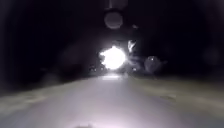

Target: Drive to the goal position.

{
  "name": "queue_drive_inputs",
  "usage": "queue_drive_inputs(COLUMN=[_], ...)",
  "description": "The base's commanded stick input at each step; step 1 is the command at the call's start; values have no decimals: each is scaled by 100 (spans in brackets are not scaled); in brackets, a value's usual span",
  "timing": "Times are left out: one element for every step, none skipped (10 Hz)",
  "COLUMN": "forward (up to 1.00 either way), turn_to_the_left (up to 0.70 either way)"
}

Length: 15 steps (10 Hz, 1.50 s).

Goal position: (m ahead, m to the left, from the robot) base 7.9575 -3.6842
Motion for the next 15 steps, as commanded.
queue_drive_inputs(forward=[100, 100, 100, 6, 83, 100, 100, 100, 100, 100, 100, 100, 100, 100, 100], turn_to_the_left=[0, 0, 0, 0, 0, 0, 6, 22, 35, 36, 0, 0, 0, 0, 0])
